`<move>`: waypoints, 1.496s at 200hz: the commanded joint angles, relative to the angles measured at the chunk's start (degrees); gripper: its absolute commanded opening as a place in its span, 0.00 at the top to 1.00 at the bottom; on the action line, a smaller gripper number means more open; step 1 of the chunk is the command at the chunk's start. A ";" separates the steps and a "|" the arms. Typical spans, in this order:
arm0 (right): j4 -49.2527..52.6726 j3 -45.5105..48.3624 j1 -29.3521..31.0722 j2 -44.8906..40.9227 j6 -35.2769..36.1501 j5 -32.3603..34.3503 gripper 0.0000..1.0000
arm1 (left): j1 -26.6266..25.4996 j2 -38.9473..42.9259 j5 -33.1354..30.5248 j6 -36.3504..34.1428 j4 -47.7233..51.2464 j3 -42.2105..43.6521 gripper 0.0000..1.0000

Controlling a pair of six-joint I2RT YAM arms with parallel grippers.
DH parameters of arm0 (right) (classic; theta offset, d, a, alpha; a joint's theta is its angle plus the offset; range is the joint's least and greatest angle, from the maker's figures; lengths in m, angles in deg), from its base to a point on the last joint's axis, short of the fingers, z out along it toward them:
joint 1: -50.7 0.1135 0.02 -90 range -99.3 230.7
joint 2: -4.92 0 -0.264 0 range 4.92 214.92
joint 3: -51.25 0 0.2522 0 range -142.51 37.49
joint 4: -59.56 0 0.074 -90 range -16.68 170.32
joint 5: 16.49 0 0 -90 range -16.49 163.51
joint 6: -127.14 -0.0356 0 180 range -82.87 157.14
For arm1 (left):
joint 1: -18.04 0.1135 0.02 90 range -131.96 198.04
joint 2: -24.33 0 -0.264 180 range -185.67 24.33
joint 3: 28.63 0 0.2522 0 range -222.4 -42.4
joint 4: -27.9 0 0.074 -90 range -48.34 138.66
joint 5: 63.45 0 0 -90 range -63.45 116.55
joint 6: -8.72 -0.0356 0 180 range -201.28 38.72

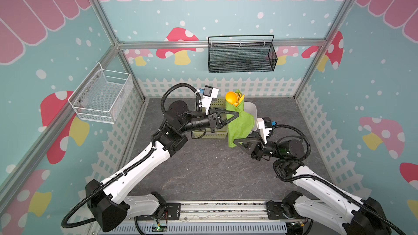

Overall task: Place the utensils on the paper napkin and roll it up
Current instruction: 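Raise the upright green bundle above the table with both grippers holding it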

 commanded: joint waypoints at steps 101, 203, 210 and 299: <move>4.15 -5.67 0.42 -1.56 13.13 0.88 0.94 | -3.43 3.04 -4.04 -8.00 10.16 -3.43 0.56; 6.37 -7.25 0.40 -2.44 14.86 -0.19 0.95 | -4.83 6.84 -4.68 -14.30 11.72 -1.57 0.43; 6.10 -7.27 0.45 -2.44 14.73 -0.60 0.95 | -4.83 6.83 -4.87 -15.05 12.59 -1.75 0.43; 4.44 -7.91 0.45 -2.09 13.38 -4.08 0.94 | -5.09 5.89 -6.15 -18.36 15.85 -2.89 0.50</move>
